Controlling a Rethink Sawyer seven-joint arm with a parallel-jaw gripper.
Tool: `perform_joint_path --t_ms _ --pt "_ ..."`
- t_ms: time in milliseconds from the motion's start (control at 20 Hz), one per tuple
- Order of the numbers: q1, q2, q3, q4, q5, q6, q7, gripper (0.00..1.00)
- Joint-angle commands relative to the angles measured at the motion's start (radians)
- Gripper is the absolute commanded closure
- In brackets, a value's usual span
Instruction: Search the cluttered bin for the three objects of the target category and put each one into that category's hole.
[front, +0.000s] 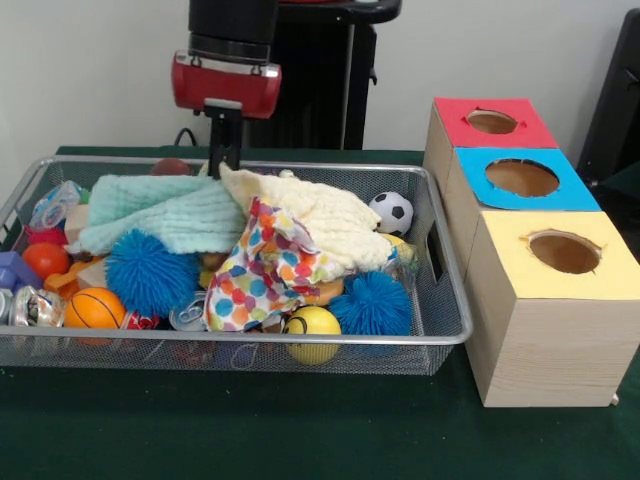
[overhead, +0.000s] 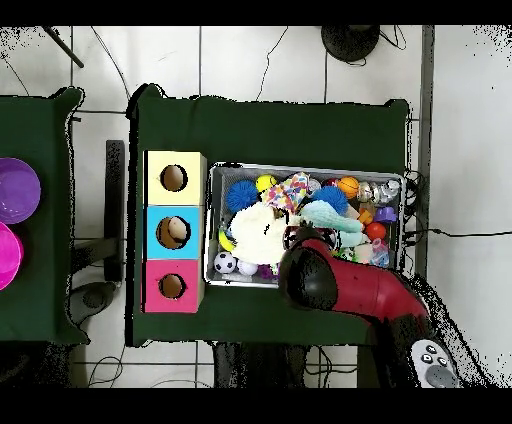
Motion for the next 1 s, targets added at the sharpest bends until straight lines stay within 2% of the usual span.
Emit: perform_joint_path --t_ms 50,350,600,800,1000 --pt "0.117 -0.047 0.059 0.031 0.154 0.174 0.248 1.0" --pt "0.216 -0.03 0.031 0.022 0.255 0.181 0.286 1.0" --pt "0.308 -0.04 -0.043 -0.021 0.312 0.245 0.286 1.0" --pt "0.345 -0.013 -0.092 -0.049 0.33 0.236 0.27 1.0" --pt "0.335 0.04 -0.089 -0.066 0.345 0.185 0.238 1.0"
